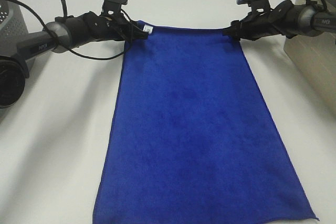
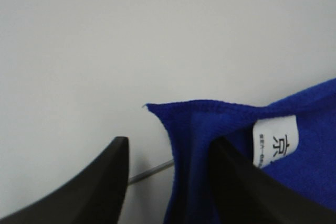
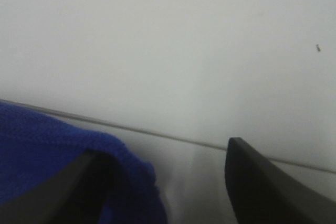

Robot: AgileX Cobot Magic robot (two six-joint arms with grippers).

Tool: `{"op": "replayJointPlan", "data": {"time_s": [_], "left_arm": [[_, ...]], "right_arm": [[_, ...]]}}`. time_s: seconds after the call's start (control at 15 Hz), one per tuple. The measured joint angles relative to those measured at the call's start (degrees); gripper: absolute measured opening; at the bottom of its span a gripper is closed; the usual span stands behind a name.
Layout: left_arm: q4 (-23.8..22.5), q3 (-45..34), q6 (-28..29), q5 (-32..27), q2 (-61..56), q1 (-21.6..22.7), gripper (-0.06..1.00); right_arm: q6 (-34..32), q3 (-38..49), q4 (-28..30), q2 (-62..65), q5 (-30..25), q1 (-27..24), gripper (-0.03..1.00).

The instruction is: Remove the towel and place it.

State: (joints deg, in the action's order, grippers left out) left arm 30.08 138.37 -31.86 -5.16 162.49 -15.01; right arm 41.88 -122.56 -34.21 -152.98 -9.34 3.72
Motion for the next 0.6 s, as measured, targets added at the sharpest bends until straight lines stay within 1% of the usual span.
{"op": "replayJointPlan", "data": {"time_s": [0.07,0.13,0.2,0.27,0.47,0.6], "left_arm": [[0.46,0.00,0.11,-0.57,0.00,0.11,0.59],[0.63,0.00,0.11,-2.12,-0.34,0.17,0.63],[0.69,0.00,0.11,-4.64,-0.86,0.23,0.65],[0.69,0.00,0.11,-6.07,-1.38,0.23,0.65],[0.34,0.00,1.32,-13.75,-4.35,0.23,0.66],[-2.06,0.00,4.07,-17.76,-6.88,0.23,0.66]], "right_arm": [[0.00,0.00,-0.06,0.92,-3.84,-0.06,0.63],[0.00,0.00,-0.11,1.95,-7.56,-0.06,0.64],[0.00,-0.06,0.00,3.27,-11.23,-0.06,0.64],[0.00,-0.52,0.52,4.35,-14.78,-0.06,0.64],[0.00,-2.35,2.81,5.67,-18.79,-0.06,0.64],[0.00,-4.35,4.53,5.67,-23.89,-0.11,0.64]]}}
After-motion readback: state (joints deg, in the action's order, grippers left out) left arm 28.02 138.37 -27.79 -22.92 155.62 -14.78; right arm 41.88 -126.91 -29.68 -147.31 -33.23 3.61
